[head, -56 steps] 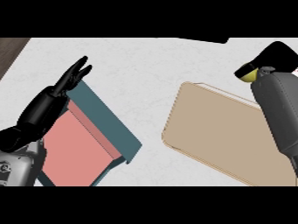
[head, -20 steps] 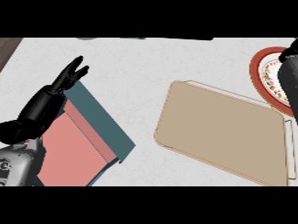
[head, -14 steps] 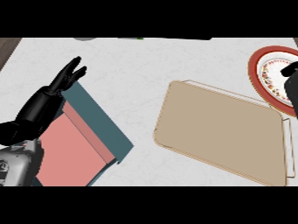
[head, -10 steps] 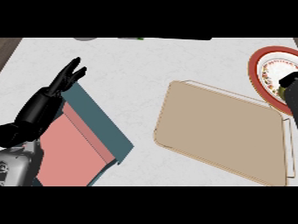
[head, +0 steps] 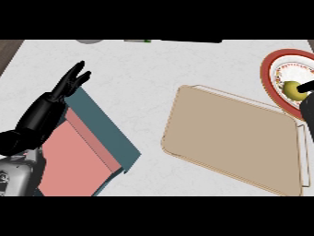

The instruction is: Pick the lemon from the tray and place it in the plate

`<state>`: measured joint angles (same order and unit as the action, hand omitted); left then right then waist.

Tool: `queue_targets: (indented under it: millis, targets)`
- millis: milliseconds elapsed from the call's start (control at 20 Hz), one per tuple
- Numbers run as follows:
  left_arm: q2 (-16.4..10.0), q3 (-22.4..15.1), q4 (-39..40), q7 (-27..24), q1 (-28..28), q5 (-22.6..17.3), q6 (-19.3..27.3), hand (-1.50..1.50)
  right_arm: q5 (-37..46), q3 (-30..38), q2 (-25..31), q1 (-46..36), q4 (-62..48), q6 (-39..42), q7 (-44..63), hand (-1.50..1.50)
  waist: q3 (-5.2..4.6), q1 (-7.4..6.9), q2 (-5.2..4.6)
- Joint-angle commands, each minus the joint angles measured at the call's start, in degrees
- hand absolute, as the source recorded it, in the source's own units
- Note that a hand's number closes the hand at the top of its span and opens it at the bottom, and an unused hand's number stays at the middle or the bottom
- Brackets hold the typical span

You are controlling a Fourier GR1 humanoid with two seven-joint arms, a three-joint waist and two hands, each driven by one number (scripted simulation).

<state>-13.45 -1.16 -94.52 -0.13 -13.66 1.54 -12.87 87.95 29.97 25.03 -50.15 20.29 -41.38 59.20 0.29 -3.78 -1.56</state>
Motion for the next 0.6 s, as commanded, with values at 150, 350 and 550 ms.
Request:
queue_targets:
  millis: [150, 350, 550]
  targets:
    - [0.6, -0.2, -1.4, 1.1, 1.5, 0.1, 0.4, 0.00, -0.8, 1.0, -5.0, -1.2, 4.3, -17.8, 1.0, -1.50, -0.05, 0.41, 0.52]
    - [0.6, 0.0, -0.2, 0.1, 1.7, 1.4, 1.3, 0.00, -6.8, 4.3, -7.9, -0.9, 8.5, -27.0, -4.1, -1.50, 0.00, 1.33, 0.60]
    - [-0.8, 2.1, -0.1, 0.7, 2.5, -1.4, -0.8, 0.00, -14.8, 5.2, -11.3, 0.3, 14.9, -33.4, -11.4, -1.50, -0.03, 2.91, 1.48]
